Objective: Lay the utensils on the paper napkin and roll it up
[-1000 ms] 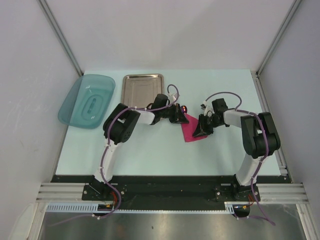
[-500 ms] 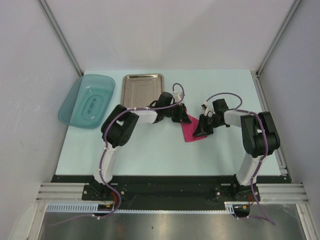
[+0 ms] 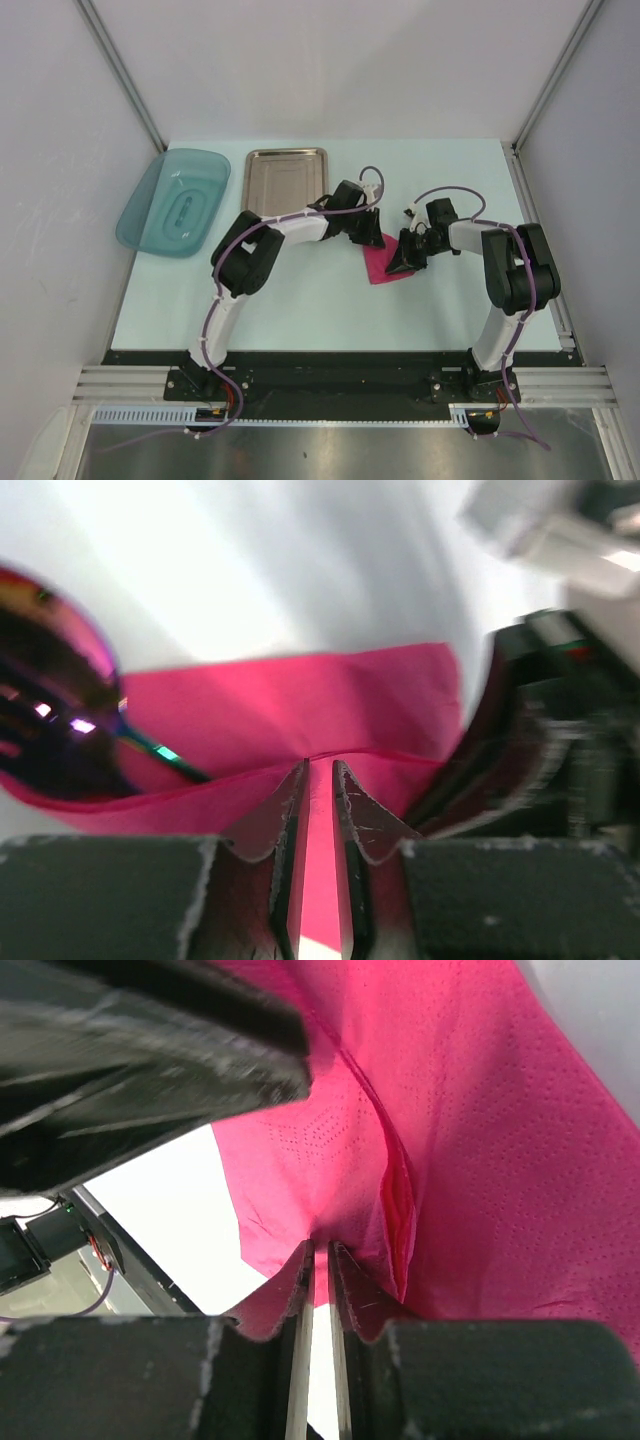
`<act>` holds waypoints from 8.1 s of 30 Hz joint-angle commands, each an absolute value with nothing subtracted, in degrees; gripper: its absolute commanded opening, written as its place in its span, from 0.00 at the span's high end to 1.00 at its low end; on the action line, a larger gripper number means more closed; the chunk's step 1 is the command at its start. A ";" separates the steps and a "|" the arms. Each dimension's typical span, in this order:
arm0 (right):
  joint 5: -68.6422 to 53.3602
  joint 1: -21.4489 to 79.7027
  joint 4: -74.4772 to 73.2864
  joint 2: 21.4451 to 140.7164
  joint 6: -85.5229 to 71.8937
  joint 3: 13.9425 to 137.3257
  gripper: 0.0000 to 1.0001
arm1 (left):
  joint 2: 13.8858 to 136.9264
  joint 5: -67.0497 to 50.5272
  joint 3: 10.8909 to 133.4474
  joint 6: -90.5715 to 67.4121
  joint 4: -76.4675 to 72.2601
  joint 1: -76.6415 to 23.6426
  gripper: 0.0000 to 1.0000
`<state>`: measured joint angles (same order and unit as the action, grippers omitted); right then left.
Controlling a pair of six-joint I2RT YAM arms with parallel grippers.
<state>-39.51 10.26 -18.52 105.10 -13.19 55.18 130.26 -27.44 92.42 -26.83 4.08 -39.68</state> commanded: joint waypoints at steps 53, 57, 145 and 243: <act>-31.64 11.34 -10.46 111.71 -19.60 55.72 1.00 | 128.58 -25.04 102.04 -21.53 15.38 -37.53 0.75; -32.25 11.16 -10.28 111.97 -20.04 55.72 1.00 | 129.02 -26.80 101.60 -21.62 15.21 -38.32 0.75; -25.49 15.56 -19.77 108.98 -14.15 55.46 0.99 | 140.27 -18.99 111.35 -16.52 24.61 -35.07 0.84; -65.03 -1.32 3.24 103.62 -39.02 47.72 0.38 | 132.36 -33.75 89.21 -22.50 11.60 -38.67 0.96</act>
<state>-60.62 -0.25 -3.38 107.33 -32.64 48.84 130.19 -39.44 89.01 -25.87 9.58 -38.30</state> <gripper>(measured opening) 0.629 0.047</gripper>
